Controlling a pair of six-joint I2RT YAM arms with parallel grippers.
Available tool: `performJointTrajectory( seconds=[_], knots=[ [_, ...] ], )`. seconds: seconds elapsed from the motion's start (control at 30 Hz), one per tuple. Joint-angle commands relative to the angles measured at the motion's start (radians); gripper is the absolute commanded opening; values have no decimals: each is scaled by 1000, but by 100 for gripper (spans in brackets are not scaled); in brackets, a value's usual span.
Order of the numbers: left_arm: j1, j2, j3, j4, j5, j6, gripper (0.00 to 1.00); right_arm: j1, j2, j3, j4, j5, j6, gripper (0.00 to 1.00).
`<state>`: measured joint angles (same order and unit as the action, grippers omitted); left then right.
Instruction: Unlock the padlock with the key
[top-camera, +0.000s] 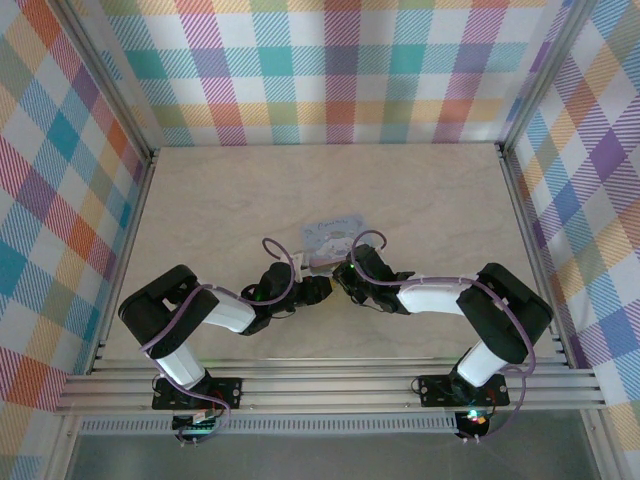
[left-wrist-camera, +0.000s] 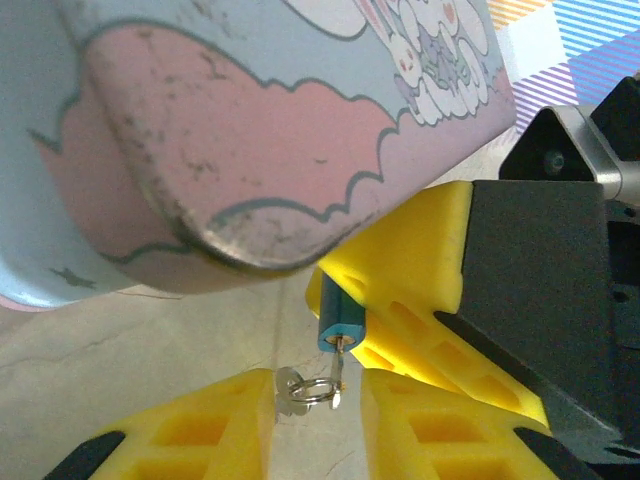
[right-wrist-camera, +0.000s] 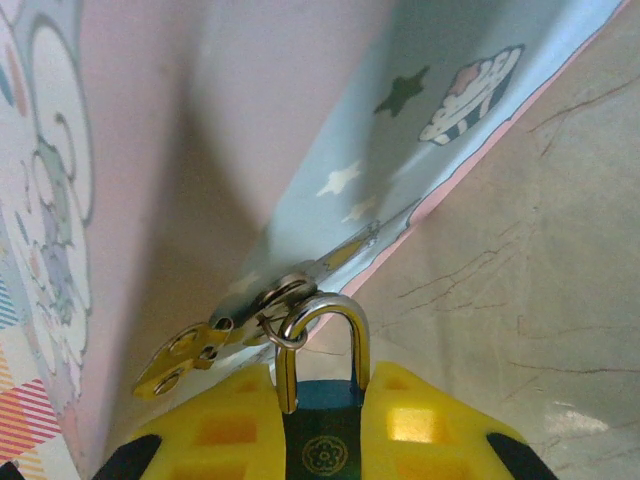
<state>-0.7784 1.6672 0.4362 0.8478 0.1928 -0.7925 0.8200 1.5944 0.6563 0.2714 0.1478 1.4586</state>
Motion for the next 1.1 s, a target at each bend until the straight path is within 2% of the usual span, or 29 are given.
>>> performJointTrajectory(
  seconds=[0.0,0.23,0.47,0.6,0.67,0.9,1.07],
  knots=[
    [-12,25,23,51,23,13,26,16,16,18,-19,-15,14,0],
    [-14,71,35,106,44,-7,16,19,13,16,-6,-19,25,0],
    [-14,122,39,208,49,24,0,31,9,7,13,-33,46,0],
    [-15,126,37,225,42,174,0,34,-5,9,-12,-62,39,0],
    [-24,99,26,193,2,282,0,34,-18,9,-35,-86,28,0],
    [-184,-30,40,-108,-291,749,0,28,-89,28,-183,-162,-53,0],
    [-282,-43,24,-139,-474,925,0,9,-110,63,-291,-206,-109,0]
  ],
)
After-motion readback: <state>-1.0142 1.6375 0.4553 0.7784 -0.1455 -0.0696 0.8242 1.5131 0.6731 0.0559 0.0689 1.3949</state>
